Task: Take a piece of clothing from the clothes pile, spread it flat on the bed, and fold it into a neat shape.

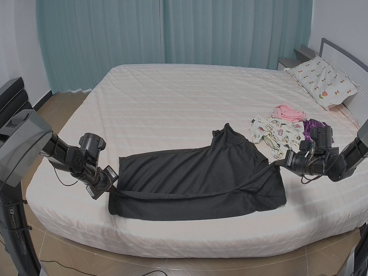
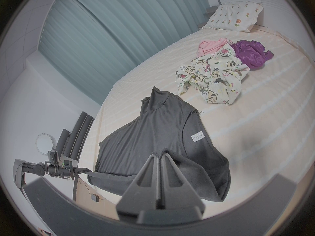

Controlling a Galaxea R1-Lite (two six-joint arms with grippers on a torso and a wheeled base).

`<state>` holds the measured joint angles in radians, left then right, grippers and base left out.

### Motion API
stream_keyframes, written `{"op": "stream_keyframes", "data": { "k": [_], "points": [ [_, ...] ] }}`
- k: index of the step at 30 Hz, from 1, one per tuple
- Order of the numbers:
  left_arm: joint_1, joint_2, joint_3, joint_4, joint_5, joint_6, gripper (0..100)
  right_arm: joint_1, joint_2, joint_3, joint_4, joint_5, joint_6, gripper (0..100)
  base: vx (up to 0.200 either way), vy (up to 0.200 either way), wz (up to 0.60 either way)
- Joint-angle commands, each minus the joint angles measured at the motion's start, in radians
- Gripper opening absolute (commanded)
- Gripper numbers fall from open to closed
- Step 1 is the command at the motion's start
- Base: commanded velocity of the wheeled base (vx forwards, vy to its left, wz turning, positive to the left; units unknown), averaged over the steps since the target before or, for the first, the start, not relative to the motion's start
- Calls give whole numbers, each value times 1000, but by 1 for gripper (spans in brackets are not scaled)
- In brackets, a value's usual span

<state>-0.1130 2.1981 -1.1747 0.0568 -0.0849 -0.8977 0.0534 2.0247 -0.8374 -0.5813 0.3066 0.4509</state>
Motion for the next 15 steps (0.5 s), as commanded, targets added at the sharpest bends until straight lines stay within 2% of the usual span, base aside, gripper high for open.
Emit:
{"op": "stream_keyframes", "data": {
  "k": [1,8,15],
  "points": [
    [1,68,-54,0,5,-24,0,2,66,-46,-2,-1,3,0,0,0,0],
    [1,117,-112,0,11,-43,0,6,115,-92,-5,-34,11,0,0,0,0],
    [3,138,-146,0,17,-63,0,6,143,-117,-6,-35,15,0,0,0,0]
  ]
}}
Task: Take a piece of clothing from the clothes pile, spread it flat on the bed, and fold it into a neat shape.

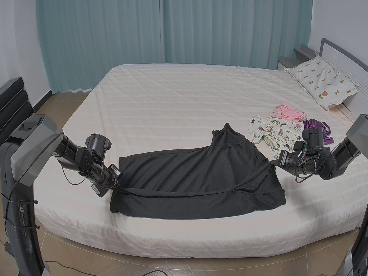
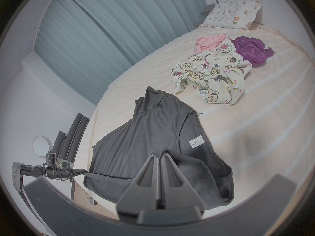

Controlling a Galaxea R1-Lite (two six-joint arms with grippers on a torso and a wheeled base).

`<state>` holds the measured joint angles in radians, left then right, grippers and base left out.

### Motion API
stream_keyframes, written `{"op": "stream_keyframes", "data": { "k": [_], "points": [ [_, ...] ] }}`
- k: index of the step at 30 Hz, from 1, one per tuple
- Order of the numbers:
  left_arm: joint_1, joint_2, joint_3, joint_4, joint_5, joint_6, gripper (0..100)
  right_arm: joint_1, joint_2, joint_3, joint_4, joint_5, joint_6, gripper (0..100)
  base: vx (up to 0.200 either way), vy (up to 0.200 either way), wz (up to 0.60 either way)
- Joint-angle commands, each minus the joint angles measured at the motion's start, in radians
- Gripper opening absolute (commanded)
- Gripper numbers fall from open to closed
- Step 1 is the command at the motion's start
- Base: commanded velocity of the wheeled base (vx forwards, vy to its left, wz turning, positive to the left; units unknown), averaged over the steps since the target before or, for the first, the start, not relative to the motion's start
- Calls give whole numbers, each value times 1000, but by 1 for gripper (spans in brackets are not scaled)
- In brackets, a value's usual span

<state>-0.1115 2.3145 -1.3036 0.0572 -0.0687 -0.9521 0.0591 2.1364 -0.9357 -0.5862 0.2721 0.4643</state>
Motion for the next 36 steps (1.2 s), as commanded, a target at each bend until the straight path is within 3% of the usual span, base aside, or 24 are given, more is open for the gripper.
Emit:
{"op": "stream_keyframes", "data": {
  "k": [1,2,9,14,16,17,20,27,30,36],
  "points": [
    [1,23,-20,0,3,-11,0,-1,37,-21,-1,-1,2,0,0,0,0],
    [1,28,-28,1,4,-22,100,-1,51,-32,-1,1,5,100,0,0,0],
    [6,34,-34,3,52,-34,100,-1,99,-40,0,-1,54,100,0,0,0],
    [44,3,-17,9,40,-39,100,2,86,-34,9,-4,169,100,0,0,0],
    [61,-38,33,0,23,-37,100,18,94,-29,11,-40,269,100,0,0,0],
    [61,-38,33,0,23,-37,100,18,94,-29,11,-40,269,100,0,0,0],
    [81,-129,145,-11,-68,-39,100,57,151,-41,12,-152,386,100,0,0,0],
    [82,-208,366,-211,-94,-82,100,102,175,-40,23,-209,402,100,0,0,0],
    [79,-201,481,-366,-94,-83,100,125,203,-54,25,-234,415,100,0,0,0],
    [76,-201,521,-410,-100,-83,100,160,243,-110,31,-240,459,100,0,0,0]
  ]
}}
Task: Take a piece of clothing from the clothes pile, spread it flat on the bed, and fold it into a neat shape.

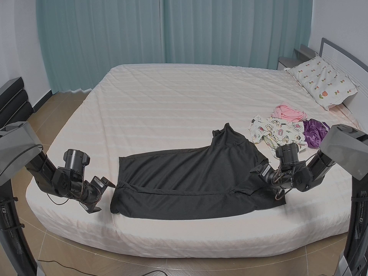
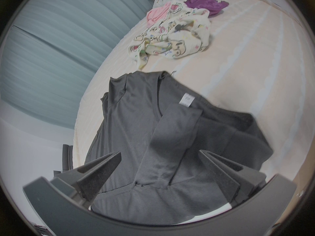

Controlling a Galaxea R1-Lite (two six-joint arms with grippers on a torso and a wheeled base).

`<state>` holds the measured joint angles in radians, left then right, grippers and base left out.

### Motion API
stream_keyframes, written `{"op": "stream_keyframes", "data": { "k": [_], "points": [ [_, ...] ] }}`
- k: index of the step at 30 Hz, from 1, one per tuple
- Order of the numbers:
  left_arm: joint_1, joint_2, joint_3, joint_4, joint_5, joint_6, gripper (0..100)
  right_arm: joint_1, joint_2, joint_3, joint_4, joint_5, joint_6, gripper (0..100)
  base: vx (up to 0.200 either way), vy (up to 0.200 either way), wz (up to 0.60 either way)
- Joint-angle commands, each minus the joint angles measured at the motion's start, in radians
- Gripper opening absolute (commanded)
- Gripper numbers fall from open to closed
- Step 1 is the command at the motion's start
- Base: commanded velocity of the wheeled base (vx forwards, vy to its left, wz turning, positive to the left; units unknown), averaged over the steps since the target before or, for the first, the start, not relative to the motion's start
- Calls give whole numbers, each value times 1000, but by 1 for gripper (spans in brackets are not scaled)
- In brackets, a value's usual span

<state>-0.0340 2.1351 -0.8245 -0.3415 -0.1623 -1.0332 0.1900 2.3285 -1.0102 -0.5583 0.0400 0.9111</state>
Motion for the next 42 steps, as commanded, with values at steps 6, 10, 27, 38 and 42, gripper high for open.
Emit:
{"op": "stream_keyframes", "data": {
  "k": [6,10,27,38,42],
  "points": [
    [-1,-21,44,-13,-6,-2,100,51,69,-61,43,-35,11,100,0,0,0],
    [-1,-21,44,-13,-8,-2,100,49,78,-77,49,-42,12,100,0,0,0],
    [-1,-24,47,-13,-16,-2,100,46,91,-94,54,-84,11,0,0,0,0],
    [0,-29,54,-13,-37,-2,100,55,14,-42,80,-114,12,0,0,0,0],
    [0,-29,57,-13,-37,-1,100,57,-26,-21,83,-114,9,0,0,0,0]
  ]
}}
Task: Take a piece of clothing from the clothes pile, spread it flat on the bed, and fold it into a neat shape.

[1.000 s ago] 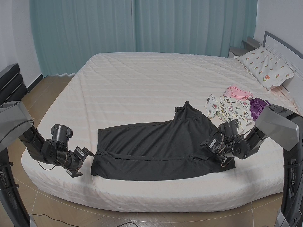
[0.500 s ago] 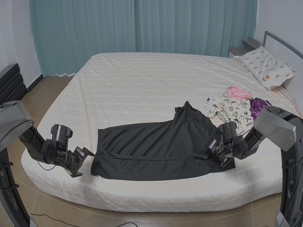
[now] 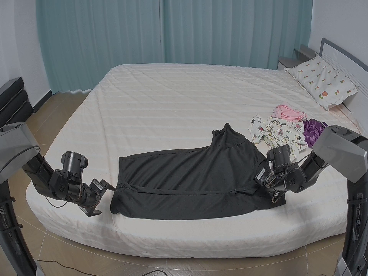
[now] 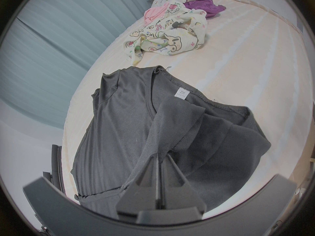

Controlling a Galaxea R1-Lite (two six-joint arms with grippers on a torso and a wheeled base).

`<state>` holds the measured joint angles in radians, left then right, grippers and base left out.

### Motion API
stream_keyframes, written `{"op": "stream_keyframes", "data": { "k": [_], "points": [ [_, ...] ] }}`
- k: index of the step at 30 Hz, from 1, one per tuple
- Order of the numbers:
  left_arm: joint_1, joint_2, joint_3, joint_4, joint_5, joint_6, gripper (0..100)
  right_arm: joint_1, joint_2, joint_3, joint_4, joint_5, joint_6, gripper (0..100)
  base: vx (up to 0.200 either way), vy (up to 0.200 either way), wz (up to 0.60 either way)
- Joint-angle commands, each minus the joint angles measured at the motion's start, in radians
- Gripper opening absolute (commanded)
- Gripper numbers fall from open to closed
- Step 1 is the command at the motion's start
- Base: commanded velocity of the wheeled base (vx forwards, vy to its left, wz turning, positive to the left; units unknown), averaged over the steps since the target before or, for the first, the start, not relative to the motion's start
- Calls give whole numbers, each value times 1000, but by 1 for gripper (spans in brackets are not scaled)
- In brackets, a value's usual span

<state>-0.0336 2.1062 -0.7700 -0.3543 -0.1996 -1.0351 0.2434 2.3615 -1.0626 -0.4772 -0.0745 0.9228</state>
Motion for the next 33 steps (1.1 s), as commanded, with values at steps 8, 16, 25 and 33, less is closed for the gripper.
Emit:
{"op": "stream_keyframes", "data": {
  "k": [8,16,25,33],
  "points": [
    [0,0,5,0,-1,1,100,36,-148,130,0,-1,-32,0,0,0,0],
    [0,0,6,0,-1,1,100,48,-191,230,-12,-34,-102,0,0,0,0],
    [0,0,6,0,-1,1,100,83,-248,305,-3,-39,-144,0,0,0,0],
    [0,0,6,0,-1,1,100,91,-249,391,-15,-25,-214,100,0,0,0]
  ]
}}
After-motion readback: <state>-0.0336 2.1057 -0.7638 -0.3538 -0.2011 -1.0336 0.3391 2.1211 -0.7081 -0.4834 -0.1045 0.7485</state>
